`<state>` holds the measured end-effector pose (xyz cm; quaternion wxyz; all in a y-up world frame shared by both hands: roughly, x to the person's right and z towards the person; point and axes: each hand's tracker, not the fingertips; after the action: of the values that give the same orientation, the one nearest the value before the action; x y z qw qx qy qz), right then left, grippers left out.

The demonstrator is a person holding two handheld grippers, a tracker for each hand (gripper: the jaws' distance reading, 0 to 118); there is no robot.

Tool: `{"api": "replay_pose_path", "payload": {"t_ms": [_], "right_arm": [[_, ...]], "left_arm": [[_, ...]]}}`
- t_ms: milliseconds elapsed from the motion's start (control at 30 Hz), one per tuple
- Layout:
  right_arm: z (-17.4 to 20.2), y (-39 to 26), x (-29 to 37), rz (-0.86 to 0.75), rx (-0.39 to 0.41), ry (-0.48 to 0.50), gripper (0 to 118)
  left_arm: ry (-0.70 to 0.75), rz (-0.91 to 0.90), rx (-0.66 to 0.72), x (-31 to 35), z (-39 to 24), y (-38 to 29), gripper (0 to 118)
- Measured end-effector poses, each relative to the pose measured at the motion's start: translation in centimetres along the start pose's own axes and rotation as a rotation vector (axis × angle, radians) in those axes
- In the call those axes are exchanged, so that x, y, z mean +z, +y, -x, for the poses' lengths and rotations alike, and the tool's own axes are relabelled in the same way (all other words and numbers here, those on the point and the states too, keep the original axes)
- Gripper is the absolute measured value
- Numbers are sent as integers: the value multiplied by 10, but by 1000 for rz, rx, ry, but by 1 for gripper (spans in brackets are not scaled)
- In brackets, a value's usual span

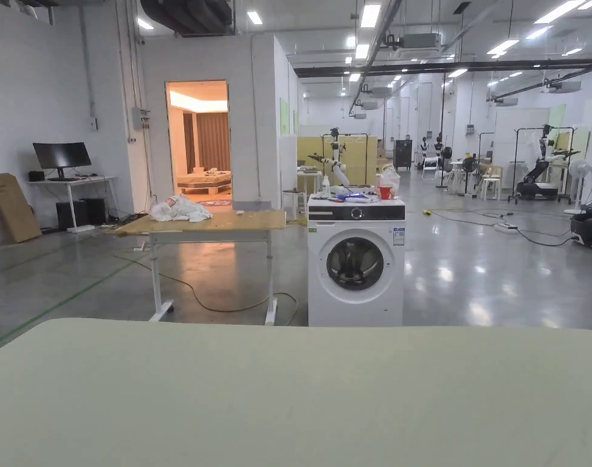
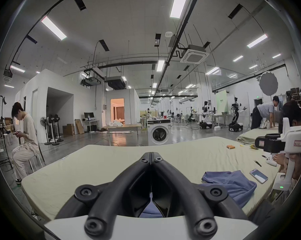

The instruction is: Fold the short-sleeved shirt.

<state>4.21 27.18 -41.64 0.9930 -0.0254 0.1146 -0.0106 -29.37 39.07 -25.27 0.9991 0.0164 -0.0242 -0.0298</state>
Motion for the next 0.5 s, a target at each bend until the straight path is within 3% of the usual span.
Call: {"api": "replay_pose_path", "payload": {"t_ms": [167,267,333,400,433,500], "right_arm": [[0,-5,1,18,0,1,1],[-3,-11,3,43,-8,7,1],[-6,-17,4,72,-15,14,1],[-8,-22,6,92,-11,0,1],[-9,-24,7,102,-11,-1,1],[-14,-28,9,131,-14,-4,1]], "left_arm": [[-88,99,32,-38,19,1,0],[-123,237,36,-95,31,1,1],[-143,269,63,-130,39,-7,19],[-196,355,65,-178,48,-17,65],[-232,432,53,-211,52,-20,76],[-253,508,72,-264,61,-32,79]]}}
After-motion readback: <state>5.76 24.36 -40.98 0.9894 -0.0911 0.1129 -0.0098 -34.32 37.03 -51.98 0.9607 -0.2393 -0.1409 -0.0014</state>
